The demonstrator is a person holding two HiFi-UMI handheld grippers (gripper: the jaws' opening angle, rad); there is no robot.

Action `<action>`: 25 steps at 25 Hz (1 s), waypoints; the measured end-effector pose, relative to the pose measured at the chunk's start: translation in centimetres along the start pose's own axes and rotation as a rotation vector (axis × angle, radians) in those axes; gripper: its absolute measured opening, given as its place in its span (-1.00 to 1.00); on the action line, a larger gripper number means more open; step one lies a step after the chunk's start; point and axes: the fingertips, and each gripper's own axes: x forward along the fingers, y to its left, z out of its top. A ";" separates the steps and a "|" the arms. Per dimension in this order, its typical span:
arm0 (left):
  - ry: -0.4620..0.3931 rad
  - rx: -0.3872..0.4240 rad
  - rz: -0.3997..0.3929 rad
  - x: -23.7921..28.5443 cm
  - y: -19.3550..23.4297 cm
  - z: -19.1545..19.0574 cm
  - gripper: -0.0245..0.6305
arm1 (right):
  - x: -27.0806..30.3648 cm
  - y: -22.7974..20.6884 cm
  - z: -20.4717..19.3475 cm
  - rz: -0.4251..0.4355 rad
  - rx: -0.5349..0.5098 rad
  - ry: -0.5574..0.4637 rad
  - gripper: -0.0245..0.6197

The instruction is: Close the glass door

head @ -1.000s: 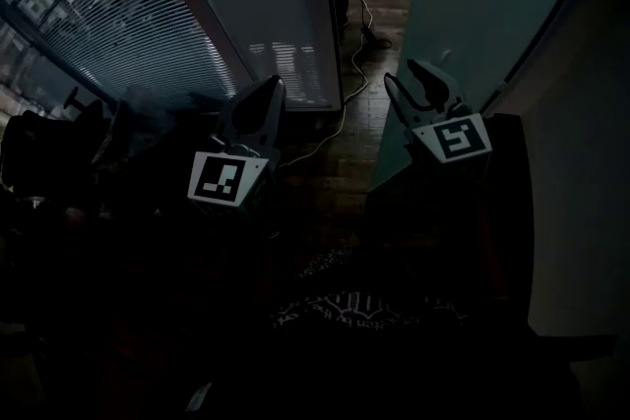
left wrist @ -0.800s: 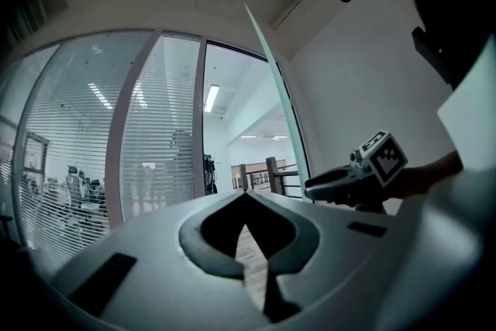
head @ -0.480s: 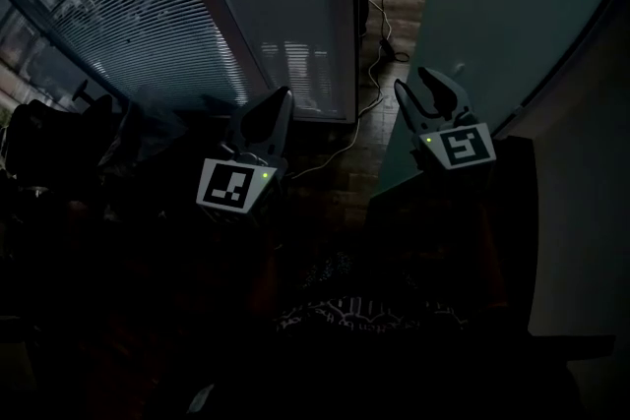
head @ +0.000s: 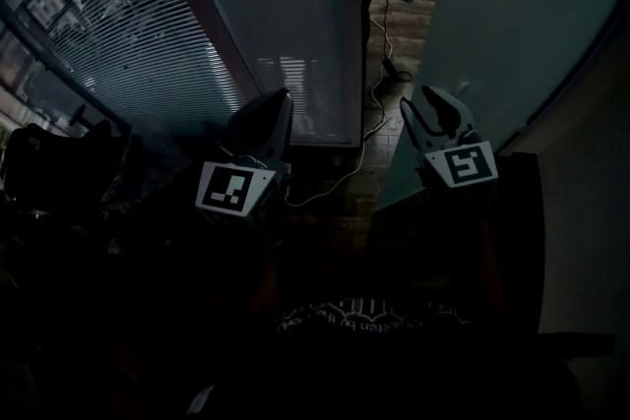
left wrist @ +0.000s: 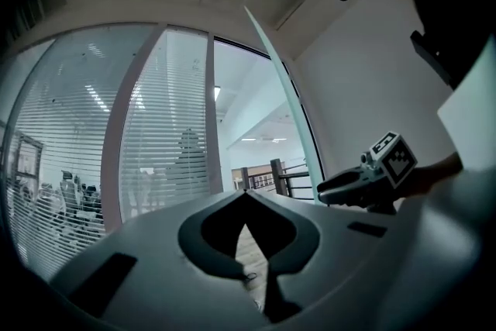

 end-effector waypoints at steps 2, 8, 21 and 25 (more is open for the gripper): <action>-0.002 0.000 -0.009 0.5 0.8 -0.3 -0.95 | 1.0 -0.2 0.1 -0.015 0.000 -0.001 -0.42; -0.007 -0.008 -0.021 1.5 2.9 -0.6 -0.95 | 3.7 -0.8 0.6 -0.047 0.004 0.004 -0.42; 0.014 -0.045 -0.035 3.9 4.6 -2.9 -0.95 | 8.6 -2.5 0.7 -0.028 0.034 -0.015 -0.53; 0.014 -0.044 -0.020 5.2 5.6 -3.0 -0.95 | 9.9 -2.9 1.0 0.003 0.019 -0.019 -0.53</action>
